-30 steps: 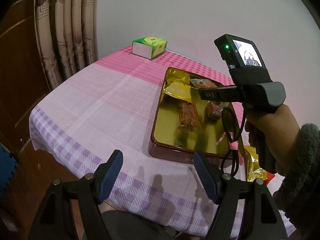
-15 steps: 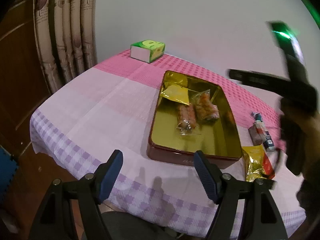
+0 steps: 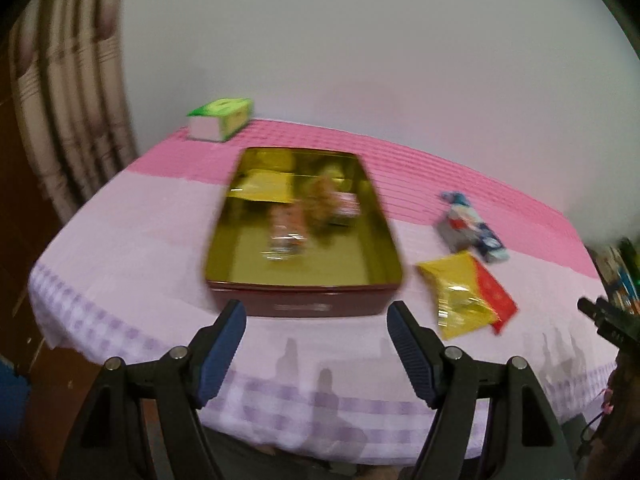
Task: Organize snacks
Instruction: 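Reach the left gripper to the second yellow foil bag and grasp it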
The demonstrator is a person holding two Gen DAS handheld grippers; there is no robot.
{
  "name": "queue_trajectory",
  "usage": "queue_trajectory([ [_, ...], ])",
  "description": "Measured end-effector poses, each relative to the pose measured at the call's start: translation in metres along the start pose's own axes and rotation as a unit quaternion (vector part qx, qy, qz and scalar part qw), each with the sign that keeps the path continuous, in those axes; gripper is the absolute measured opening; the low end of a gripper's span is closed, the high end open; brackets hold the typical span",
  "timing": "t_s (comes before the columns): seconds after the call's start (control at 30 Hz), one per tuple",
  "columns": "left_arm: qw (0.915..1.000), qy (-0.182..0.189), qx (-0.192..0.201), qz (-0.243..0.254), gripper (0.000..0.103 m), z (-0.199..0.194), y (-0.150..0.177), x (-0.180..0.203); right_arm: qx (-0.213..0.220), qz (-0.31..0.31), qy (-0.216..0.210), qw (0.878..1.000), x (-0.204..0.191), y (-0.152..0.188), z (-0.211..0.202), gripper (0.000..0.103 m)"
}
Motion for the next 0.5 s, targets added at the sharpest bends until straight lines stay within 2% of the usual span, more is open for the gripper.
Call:
queue_trajectory([
  [0.1, 0.9986, 0.033, -0.024, 0.033, 0.075, 0.012, 0.015, 0.04, 0.007, 0.046, 0.007, 0.999, 0.03, 0.025, -0.009, 0.083],
  [0.27, 0.9948, 0.077, -0.053, 0.042, 0.075, 0.038, 0.026, 0.109, 0.036, 0.068, -0.004, 0.997, 0.045, 0.029, -0.019, 0.085],
  [0.4, 0.993, 0.067, -0.064, 0.073, 0.075, 0.073, 0.034, 0.157, 0.051, 0.058, -0.038, 0.996, 0.032, 0.023, -0.025, 0.085],
  [0.5, 0.9952, 0.031, -0.07, 0.061, 0.075, 0.104, 0.035, 0.16, 0.061, 0.048, -0.054, 0.996, 0.024, 0.016, -0.031, 0.085],
])
Point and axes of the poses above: each gripper's, at about its wrist camera, not at the fingertips, and z roughly the way its jaws point, x to its right, y to its underside, the point moved 6 cm from there along z, roughly the way its jaws point, and after that the axes turned 11 degrees about -z, right-handed, at the moved point
